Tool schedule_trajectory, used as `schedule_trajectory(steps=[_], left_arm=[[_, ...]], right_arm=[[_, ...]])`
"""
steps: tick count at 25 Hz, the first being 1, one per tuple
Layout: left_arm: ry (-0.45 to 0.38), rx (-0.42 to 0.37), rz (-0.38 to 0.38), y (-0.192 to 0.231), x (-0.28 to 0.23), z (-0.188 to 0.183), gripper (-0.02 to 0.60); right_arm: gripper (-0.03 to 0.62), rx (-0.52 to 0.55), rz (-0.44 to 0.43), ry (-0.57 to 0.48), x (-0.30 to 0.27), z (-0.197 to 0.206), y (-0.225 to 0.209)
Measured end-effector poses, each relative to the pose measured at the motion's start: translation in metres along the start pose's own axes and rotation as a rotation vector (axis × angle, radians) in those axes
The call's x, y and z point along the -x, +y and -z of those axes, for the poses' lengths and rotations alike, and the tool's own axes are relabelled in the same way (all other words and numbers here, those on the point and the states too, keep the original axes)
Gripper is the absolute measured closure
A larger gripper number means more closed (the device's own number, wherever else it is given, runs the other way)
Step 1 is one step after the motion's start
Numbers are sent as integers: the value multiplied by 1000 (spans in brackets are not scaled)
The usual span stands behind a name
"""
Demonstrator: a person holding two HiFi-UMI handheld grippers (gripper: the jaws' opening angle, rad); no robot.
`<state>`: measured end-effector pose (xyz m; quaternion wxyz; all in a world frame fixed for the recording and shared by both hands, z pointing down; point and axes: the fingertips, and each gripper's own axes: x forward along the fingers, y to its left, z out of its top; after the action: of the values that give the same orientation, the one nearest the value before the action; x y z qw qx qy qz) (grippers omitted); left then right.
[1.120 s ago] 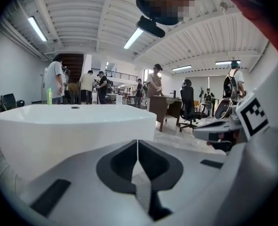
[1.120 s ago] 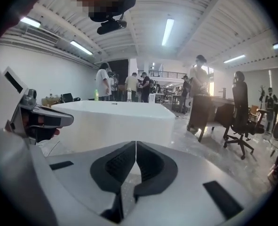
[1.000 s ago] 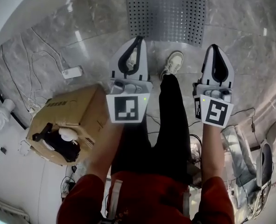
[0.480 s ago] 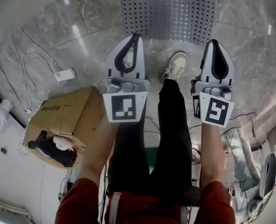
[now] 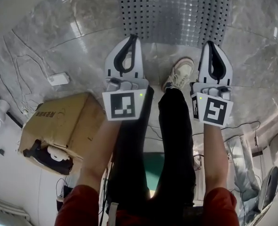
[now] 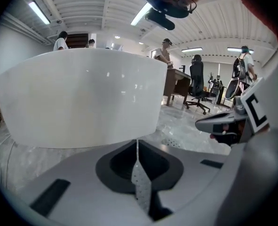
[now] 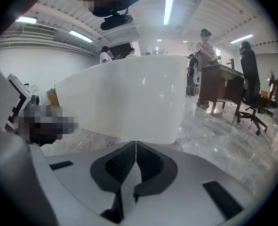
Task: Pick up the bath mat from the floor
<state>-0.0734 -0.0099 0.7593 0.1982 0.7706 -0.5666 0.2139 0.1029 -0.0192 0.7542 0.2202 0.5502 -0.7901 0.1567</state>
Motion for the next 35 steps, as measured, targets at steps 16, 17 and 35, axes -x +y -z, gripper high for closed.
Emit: schedule_trajectory(steps=[16, 17, 35], left_arm=[[173, -36, -18, 25, -63, 100, 565], [190, -28, -25, 27, -67, 106, 565], [511, 115, -117, 71, -112, 231, 268]], right_arm=[[580, -16, 52, 123, -57, 97, -23], [580, -10, 57, 138, -60, 103, -26], [321, 14, 121, 488, -106, 224, -98]])
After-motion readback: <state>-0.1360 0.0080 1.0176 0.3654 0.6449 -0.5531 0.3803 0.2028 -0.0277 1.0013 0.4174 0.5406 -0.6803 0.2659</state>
